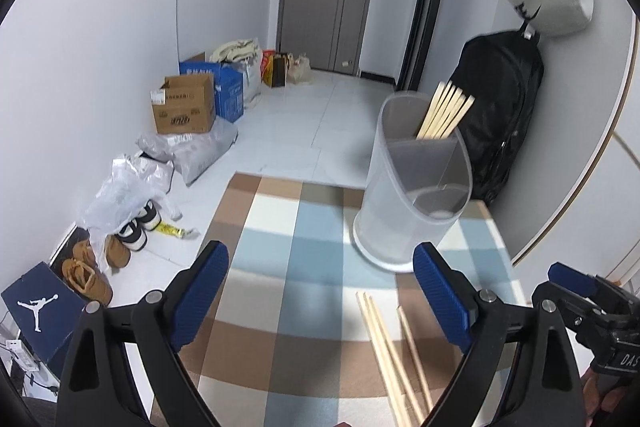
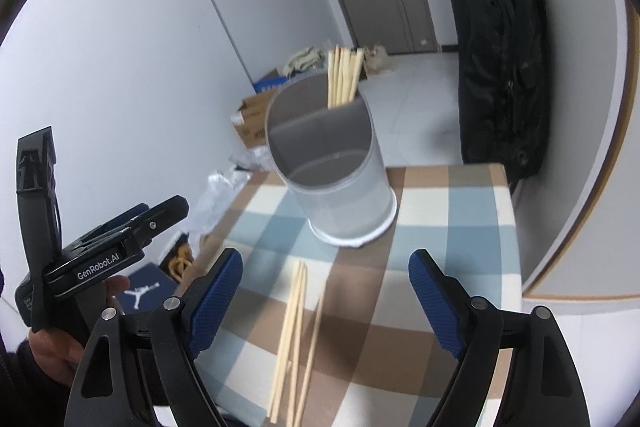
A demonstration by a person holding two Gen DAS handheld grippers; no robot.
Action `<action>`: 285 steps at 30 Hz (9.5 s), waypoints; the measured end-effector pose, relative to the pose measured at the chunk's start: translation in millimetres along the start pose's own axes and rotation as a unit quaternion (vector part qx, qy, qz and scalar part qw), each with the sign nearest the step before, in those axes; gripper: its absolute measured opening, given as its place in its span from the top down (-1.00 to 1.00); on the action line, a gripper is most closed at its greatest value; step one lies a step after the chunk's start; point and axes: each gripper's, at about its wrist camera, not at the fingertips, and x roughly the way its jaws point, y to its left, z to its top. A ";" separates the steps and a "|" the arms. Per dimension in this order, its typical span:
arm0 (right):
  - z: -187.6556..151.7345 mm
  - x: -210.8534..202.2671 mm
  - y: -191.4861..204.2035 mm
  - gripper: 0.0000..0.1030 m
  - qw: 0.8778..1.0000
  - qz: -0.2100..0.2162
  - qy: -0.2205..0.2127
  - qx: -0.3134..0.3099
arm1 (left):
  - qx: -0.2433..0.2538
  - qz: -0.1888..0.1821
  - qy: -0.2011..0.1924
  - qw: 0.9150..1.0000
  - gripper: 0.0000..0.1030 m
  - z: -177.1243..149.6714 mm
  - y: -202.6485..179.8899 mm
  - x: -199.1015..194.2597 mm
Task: Organize utensils
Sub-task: 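Move both grippers back down toward the loose chopsticks, then close the right gripper on a wooden chopstick, then lower the left gripper toward a chopstick while the right gripper holds its chopstick, then lift both held chopsticks up over the white utensil holder, then open both grippers to drop the chopsticks into the holder, then move both grippers back down toward the last loose chopsticks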
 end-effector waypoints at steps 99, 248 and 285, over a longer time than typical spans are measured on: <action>28.8 1.6 -65.5 0.94 0.989 0.067 -0.010 0.132 | 0.054 0.073 0.271 0.958 -0.77 -35.9 -16.9 111.9; 168.0 3.5 -45.3 0.14 0.989 0.079 -0.089 0.084 | 0.075 -0.105 0.058 0.990 0.32 156.3 -42.1 16.7; 69.2 -72.2 12.4 -0.59 0.993 0.049 -0.104 0.020 | 0.000 -0.042 -0.037 0.998 -0.65 61.7 -20.9 -58.8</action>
